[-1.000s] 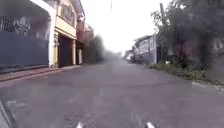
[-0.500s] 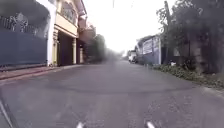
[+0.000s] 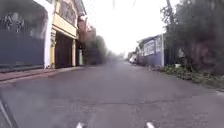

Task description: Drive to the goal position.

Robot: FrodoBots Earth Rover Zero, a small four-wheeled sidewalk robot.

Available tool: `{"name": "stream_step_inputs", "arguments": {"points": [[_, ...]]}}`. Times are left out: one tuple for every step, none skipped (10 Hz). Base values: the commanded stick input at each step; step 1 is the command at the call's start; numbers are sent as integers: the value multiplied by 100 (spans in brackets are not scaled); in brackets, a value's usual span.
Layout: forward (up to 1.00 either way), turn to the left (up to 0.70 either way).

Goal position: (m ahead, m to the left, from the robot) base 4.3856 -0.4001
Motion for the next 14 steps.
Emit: {"name": "stream_step_inputs", "arguments": {"points": [[85,0],[85,0],[85,0],[85,0],[85,0],[85,0],[85,0],[85,0],[85,0],[85,0],[85,0],[85,0],[85,0],[85,0]]}}
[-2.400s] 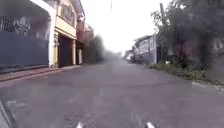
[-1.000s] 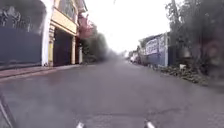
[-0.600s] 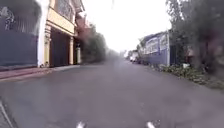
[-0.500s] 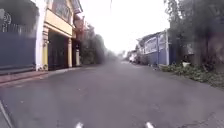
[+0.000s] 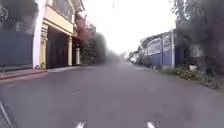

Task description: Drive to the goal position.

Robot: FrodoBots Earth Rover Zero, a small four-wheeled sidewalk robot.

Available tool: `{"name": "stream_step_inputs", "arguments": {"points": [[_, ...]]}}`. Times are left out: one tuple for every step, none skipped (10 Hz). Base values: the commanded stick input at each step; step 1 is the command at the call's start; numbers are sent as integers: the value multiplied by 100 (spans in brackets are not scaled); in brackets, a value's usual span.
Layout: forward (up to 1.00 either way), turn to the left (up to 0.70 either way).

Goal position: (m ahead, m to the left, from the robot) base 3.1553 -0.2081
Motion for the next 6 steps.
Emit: {"name": "stream_step_inputs", "arguments": {"points": [[85,0],[85,0],[85,0],[85,0],[85,0],[85,0]]}}
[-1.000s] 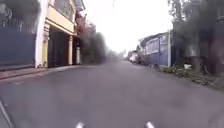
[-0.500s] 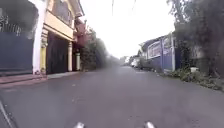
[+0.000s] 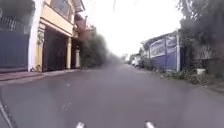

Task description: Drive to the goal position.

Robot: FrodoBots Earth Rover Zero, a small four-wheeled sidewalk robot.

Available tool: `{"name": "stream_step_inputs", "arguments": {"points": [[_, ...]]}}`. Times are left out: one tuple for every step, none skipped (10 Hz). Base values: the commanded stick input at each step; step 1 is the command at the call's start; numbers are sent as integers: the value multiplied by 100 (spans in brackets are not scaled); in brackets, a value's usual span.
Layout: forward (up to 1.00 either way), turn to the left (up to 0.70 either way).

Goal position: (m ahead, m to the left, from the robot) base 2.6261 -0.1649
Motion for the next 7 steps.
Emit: {"name": "stream_step_inputs", "arguments": {"points": [[85,0],[85,0],[85,0],[85,0],[85,0],[85,0],[85,0]]}}
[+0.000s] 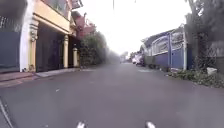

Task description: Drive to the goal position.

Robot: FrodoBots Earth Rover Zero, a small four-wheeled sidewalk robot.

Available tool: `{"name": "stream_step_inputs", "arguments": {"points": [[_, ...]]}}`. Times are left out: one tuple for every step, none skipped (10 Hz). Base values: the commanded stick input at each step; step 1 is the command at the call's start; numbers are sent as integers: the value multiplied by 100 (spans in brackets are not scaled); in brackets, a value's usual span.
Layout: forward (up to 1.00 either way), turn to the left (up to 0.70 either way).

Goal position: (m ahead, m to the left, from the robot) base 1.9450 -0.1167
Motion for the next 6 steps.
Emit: {"name": "stream_step_inputs", "arguments": {"points": [[85,0],[85,0],[85,0],[85,0],[85,0],[85,0]]}}
